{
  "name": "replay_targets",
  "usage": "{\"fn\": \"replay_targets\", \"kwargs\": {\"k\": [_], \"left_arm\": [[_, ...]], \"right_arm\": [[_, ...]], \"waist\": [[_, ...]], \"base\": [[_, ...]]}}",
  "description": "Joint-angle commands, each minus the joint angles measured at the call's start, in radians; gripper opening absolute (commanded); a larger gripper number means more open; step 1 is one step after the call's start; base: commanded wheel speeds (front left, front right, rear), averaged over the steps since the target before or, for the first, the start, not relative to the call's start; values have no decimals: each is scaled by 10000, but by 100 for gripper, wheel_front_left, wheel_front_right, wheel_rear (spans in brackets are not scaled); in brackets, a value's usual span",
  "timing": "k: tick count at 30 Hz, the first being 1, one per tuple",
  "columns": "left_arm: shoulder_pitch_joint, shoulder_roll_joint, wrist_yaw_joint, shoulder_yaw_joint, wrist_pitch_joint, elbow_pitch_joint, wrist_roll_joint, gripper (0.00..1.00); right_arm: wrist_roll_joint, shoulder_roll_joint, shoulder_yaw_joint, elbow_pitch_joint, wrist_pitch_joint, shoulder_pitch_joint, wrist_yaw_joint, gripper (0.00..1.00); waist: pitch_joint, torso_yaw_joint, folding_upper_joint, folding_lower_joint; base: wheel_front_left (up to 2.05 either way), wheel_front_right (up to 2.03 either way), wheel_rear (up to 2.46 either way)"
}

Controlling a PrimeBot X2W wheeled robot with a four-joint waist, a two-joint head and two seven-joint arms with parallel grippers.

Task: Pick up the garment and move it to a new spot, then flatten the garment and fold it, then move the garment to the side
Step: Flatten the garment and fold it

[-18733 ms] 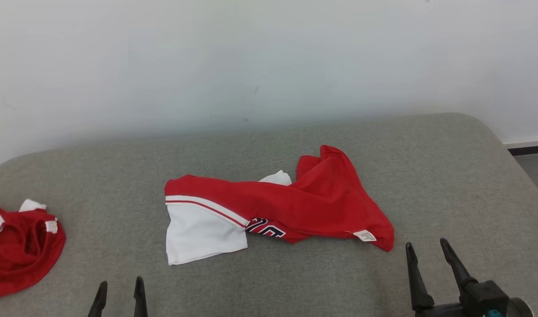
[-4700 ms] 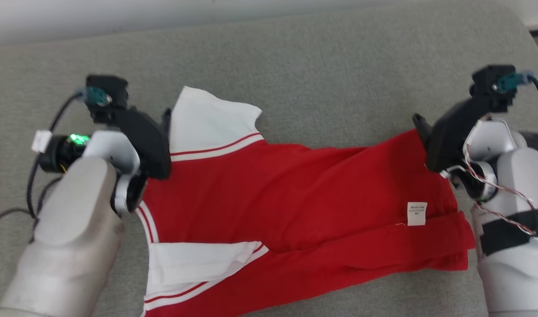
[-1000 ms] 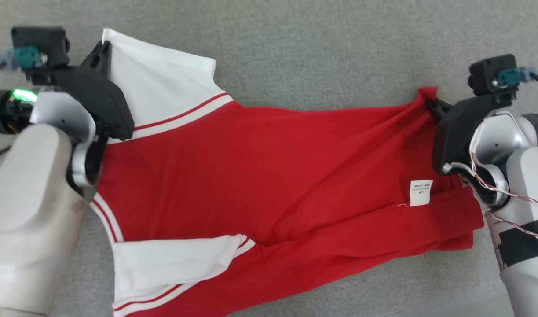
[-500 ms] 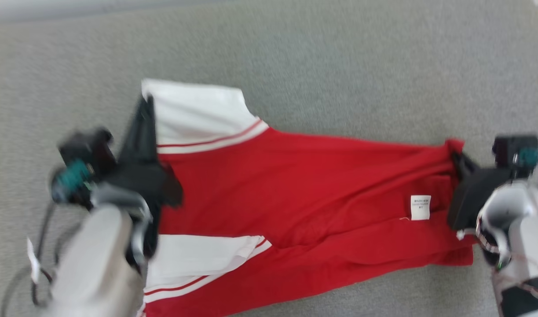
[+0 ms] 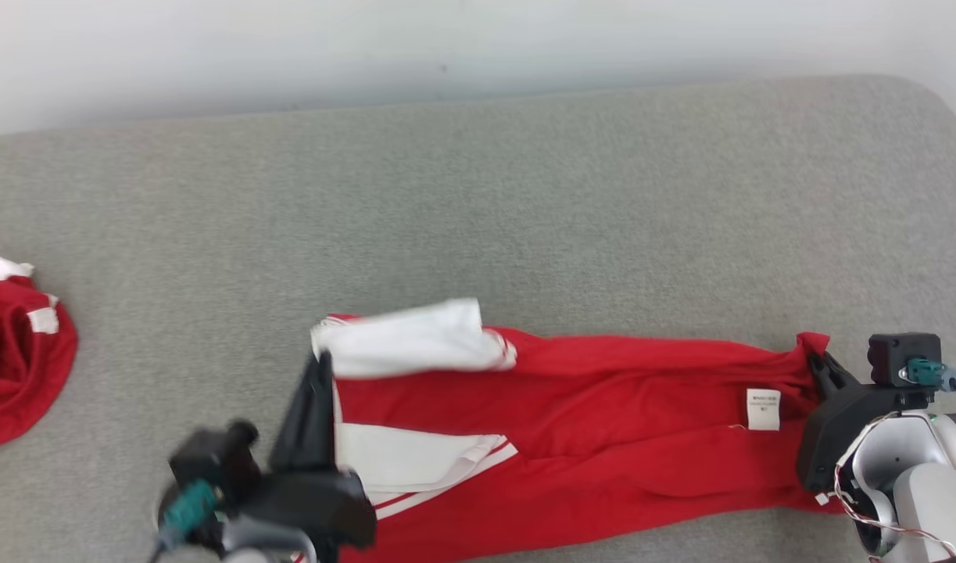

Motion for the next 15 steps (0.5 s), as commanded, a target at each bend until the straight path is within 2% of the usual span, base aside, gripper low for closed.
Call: {"fn": "replay_targets", "kwargs": {"k": [1,10,15], "left_arm": [[348,-70,51,-15,-16,-117,-140,0],[1857,-399,147,-483,54,-325,-450,0],[2443,-465,179,-548,44,-364,-670,0]], "right_arm": [[-153,-92,19,-30,-51,81,-28,0],[-854,-539,58,-211,74,452,-28,0],[-800,-711,334,-606,-2,896,-28,0]], "waist": [[-215,215,1,2],[-509,436,1,2],[-669,502,1,2]], "base": [[0,0,0],[0,0,0],[0,0,0]]}}
